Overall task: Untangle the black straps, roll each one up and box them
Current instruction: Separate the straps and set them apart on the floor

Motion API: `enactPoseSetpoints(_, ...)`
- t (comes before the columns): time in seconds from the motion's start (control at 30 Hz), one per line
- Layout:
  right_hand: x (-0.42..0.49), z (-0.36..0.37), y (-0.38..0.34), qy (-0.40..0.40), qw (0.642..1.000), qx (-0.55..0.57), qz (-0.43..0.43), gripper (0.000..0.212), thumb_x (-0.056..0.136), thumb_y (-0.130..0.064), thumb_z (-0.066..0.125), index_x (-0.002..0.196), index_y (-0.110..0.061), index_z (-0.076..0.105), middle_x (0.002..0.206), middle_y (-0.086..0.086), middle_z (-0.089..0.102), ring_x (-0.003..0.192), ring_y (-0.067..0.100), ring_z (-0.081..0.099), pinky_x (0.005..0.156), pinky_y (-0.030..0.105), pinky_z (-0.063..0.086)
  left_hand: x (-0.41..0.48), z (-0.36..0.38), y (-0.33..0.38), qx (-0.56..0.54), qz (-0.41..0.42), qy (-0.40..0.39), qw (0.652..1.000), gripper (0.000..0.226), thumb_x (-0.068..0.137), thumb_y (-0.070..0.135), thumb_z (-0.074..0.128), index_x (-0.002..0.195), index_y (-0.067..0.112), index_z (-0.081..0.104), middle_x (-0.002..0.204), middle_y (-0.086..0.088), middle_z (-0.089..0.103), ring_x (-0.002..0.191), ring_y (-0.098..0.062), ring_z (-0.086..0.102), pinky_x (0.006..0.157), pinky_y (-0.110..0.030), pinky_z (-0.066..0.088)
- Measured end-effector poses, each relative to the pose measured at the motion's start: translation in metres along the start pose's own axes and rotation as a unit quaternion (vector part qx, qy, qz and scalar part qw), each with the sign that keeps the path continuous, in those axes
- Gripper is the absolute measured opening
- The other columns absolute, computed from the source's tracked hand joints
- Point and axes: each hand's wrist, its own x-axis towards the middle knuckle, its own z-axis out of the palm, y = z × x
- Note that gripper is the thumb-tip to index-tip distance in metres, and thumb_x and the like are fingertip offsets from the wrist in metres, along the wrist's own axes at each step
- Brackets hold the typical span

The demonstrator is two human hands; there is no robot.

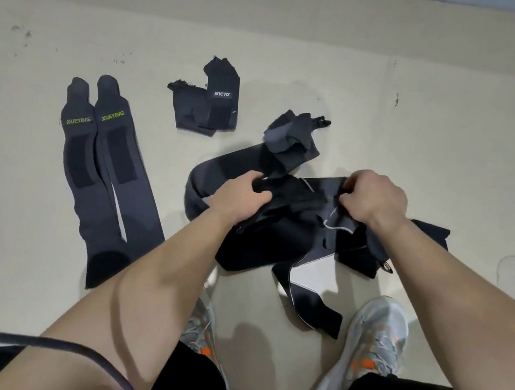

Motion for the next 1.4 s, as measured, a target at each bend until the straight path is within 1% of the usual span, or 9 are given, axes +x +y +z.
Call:
enactPoseSetpoints(0.17,-0.007,-0.003,0.005,-0.022,0.987,-0.147,0.064,0.03,0.08,-0.011,0.057,0.107,-0.02,0.065,0.108,0.009,0.068,0.104,0.03,0.065,0.093,0.039,0.036,-0.005,0.015,0.028,0.069,0.05,-0.041,0.996,0.067,0.09,0.046,0.057,0.153,0.044,0.034,0.137,0.0,0.062,0.124,-0.026,0.058,0.097,-0.038,0.05)
enactPoseSetpoints(0.27,-0.002,-0.002,-0.011,-0.02,0.986,-0.157,0.044,0.039,0.081,-0.016,0.061,0.12,-0.018,0.062,0.124,0.011,0.059,0.12,0.032,0.054,0.101,0.044,0.036,0.007,0.02,0.032,0.061,0.002,0.012,0.998,0.042,0.095,0.051,0.051,0.135,0.04,0.056,0.122,0.001,0.068,0.115,-0.027,0.062,0.087,-0.038,0.05)
enactPoseSetpoints(0.57,0.045,0.013,-0.104,-0.067,0.986,0.153,-0.021,0.089,0.068,-0.066,0.068,0.135,-0.013,0.042,0.122,0.003,0.058,0.114,0.029,0.058,0.096,0.047,0.05,0.014,0.023,0.024,0.087,0.143,0.048,0.985,0.025,0.101,0.039,0.049,0.112,0.03,0.069,0.104,-0.003,0.073,0.101,-0.03,0.064,0.076,-0.037,0.047)
enactPoseSetpoints(0.7,0.051,0.023,-0.103,-0.015,0.98,0.197,-0.032,0.057,0.075,-0.035,0.074,0.121,-0.013,0.048,0.104,0.0,0.063,0.098,0.025,0.061,0.079,0.037,0.05,0.002,0.032,0.027,0.11,0.205,0.023,0.972,0.026,0.101,0.042,0.05,0.114,0.031,0.07,0.11,0.002,0.073,0.107,-0.027,0.064,0.085,-0.039,0.05)
enactPoseSetpoints(0.87,0.044,0.002,-0.078,-0.017,0.83,0.558,0.002,0.01,0.079,-0.009,0.067,0.087,-0.014,0.069,0.078,0.003,0.07,0.077,0.025,0.066,0.069,0.031,0.05,-0.002,0.027,0.008,-0.016,0.068,0.002,0.998,0.022,0.093,0.055,0.056,0.098,0.035,0.066,0.086,0.013,0.067,0.094,-0.017,0.065,0.084,-0.036,0.051)
enactPoseSetpoints(0.93,0.033,-0.017,-0.063,-0.068,0.744,0.663,0.052,0.01,0.074,-0.013,0.066,0.083,-0.009,0.068,0.075,0.011,0.068,0.069,0.028,0.065,0.066,0.035,0.05,-0.007,0.017,-0.004,-0.082,0.003,-0.011,0.997,0.032,0.092,0.061,0.053,0.09,0.032,0.066,0.091,0.013,0.07,0.094,-0.016,0.065,0.09,-0.038,0.05)
enactPoseSetpoints(1.17,-0.019,-0.06,-0.045,-0.136,0.603,0.782,0.082,0.024,0.087,-0.018,0.047,0.063,-0.017,0.047,0.057,-0.003,0.035,0.046,0.012,0.025,0.039,0.02,0.024,-0.036,-0.025,0.006,-0.065,-0.013,-0.055,0.996,0.054,0.101,0.058,0.042,0.091,0.016,0.074,0.103,-0.001,0.072,0.104,-0.025,0.062,0.096,-0.039,0.044)
enactPoseSetpoints(1.3,-0.037,-0.089,-0.03,-0.065,0.606,0.787,0.099,0.024,0.086,-0.02,0.048,0.064,-0.02,0.039,0.052,-0.006,0.033,0.041,0.011,0.025,0.038,0.021,0.023,-0.053,-0.057,-0.009,-0.012,-0.039,0.033,0.999,0.053,0.099,0.057,0.044,0.063,0.019,0.054,0.081,-0.007,0.066,0.088,-0.03,0.062,0.079,-0.038,0.044)
enactPoseSetpoints(1.4,-0.049,-0.112,-0.012,-0.056,0.574,0.811,0.094,0.024,0.088,-0.021,0.046,0.066,-0.02,0.037,0.051,-0.005,0.03,0.04,0.012,0.025,0.039,0.02,0.026,-0.065,-0.079,-0.011,-0.06,-0.117,0.087,0.988,0.057,0.1,0.06,0.038,0.1,0.01,0.064,0.105,-0.013,0.066,0.095,-0.032,0.057,0.083,-0.037,0.042)
